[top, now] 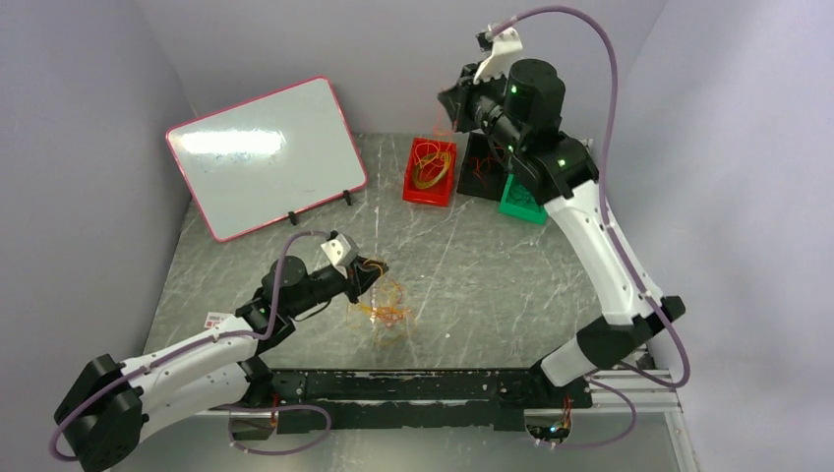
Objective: Untangle the cables
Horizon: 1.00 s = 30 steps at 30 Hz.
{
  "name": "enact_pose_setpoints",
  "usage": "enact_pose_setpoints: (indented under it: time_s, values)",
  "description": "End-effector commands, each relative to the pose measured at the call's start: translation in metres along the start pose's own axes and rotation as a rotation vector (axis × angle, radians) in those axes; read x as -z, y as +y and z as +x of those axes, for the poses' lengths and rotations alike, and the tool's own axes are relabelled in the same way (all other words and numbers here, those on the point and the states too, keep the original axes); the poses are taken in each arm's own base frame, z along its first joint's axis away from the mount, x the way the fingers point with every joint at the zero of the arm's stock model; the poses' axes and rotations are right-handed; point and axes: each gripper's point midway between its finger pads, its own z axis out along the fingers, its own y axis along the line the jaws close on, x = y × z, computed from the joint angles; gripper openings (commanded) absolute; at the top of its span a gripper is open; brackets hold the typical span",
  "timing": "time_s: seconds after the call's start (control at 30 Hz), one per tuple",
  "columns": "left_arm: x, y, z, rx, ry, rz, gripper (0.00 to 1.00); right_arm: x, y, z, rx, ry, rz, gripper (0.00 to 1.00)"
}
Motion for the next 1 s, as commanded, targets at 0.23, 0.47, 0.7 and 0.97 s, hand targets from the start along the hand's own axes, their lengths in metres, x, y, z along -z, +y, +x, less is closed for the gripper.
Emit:
enact_pose_setpoints:
  time_s: [0.23, 0.47, 0.7, 0.97]
  values:
    - [0.005, 0.012, -0.007, -0.022, 0.038, -0.083, 0.4, -0.033, -0.161, 0.084, -0.065, 0.127, 0.362, 0.0]
    - [0.0, 0.02, -0.015, -0.059, 0.072, -0.117, 0.43, -0.05, -0.213, 0.119, -0.12, 0.161, 0.43, 0.0]
    - [-0.005, 0.02, -0.017, -0.054, 0.073, -0.113, 0.29, -0.065, -0.245, 0.146, -0.147, 0.191, 0.47, 0.0]
    - [-0.005, 0.023, -0.016, -0.047, 0.068, -0.131, 0.12, -0.082, -0.266, 0.175, -0.156, 0.238, 0.484, 0.0]
